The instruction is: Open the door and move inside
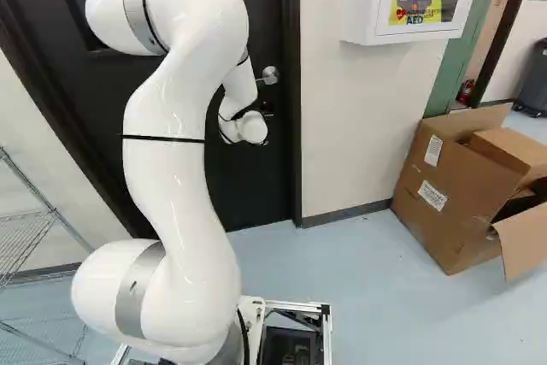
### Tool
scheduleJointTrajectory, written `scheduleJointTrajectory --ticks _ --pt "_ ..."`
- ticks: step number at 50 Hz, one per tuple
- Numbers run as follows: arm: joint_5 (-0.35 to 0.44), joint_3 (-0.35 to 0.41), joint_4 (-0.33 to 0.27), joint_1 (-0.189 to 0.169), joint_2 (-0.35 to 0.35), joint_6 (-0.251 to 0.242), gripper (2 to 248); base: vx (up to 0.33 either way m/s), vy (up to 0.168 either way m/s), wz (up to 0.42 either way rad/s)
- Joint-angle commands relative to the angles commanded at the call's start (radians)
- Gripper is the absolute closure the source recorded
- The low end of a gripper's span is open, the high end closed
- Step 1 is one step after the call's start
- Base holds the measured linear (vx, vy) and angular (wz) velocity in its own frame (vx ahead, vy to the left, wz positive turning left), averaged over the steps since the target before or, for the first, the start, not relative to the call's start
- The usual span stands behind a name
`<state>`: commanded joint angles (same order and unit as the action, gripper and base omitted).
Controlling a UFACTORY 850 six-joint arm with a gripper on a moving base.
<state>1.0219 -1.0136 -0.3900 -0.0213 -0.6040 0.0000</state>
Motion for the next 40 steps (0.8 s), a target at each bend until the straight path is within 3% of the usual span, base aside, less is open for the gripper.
scheduleJointTrajectory --ticks 24,40 --pt "0.000 -0.154 -0.002 0.003 -0.110 0.000 3 0.000 0.000 0.000" --pt "0.000 -0.266 -0.037 0.015 -0.189 0.000 3 0.000 0.000 0.000"
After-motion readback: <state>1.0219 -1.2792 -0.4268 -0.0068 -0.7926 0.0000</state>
